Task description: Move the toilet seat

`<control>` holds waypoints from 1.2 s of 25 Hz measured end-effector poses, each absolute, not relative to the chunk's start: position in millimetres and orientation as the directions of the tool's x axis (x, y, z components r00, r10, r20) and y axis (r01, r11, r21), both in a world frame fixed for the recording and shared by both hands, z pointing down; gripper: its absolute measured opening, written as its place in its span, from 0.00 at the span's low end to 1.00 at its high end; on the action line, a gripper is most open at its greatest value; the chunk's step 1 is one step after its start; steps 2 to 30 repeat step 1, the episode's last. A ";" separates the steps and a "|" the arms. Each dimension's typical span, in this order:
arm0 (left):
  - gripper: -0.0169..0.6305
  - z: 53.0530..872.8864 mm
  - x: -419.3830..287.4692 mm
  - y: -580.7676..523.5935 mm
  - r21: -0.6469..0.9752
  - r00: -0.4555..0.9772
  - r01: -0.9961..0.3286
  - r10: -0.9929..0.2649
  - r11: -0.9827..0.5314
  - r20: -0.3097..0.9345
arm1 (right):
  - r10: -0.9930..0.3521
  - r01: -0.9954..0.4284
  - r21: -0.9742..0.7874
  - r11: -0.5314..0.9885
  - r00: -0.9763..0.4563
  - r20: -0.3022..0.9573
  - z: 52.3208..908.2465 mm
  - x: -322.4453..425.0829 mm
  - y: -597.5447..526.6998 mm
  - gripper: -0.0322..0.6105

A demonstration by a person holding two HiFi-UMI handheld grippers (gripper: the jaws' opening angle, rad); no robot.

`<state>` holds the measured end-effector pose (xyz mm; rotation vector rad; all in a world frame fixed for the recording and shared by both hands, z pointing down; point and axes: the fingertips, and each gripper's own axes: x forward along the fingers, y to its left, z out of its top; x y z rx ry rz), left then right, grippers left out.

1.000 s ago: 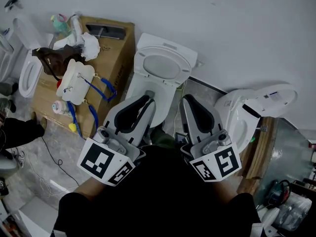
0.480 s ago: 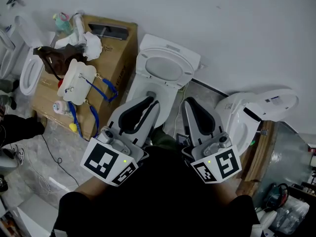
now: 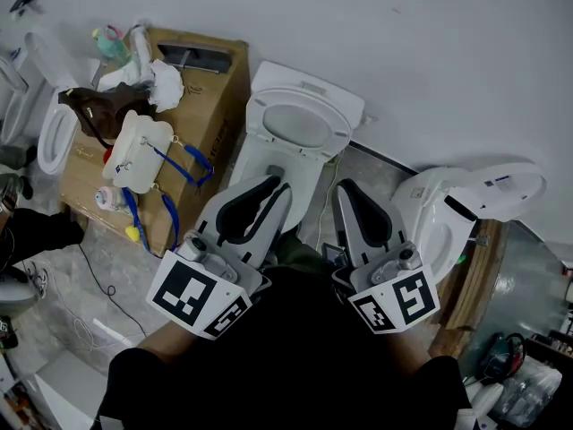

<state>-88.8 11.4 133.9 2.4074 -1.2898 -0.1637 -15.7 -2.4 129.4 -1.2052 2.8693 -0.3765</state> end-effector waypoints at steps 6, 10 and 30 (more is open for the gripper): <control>0.12 133.8 -87.5 9.6 0.402 0.566 -0.772 -0.820 -0.492 0.086 | -0.704 -0.702 -0.226 0.675 -0.705 0.088 129.7 -14.1 -4.1 0.12; 0.12 133.8 -87.5 9.6 0.402 0.566 -0.772 -0.820 -0.492 0.086 | -0.704 -0.702 -0.226 0.675 -0.705 0.088 129.7 -14.1 -4.1 0.12; 0.12 133.8 -87.5 9.6 0.402 0.566 -0.772 -0.820 -0.492 0.086 | -0.704 -0.702 -0.226 0.675 -0.705 0.088 129.7 -14.1 -4.1 0.12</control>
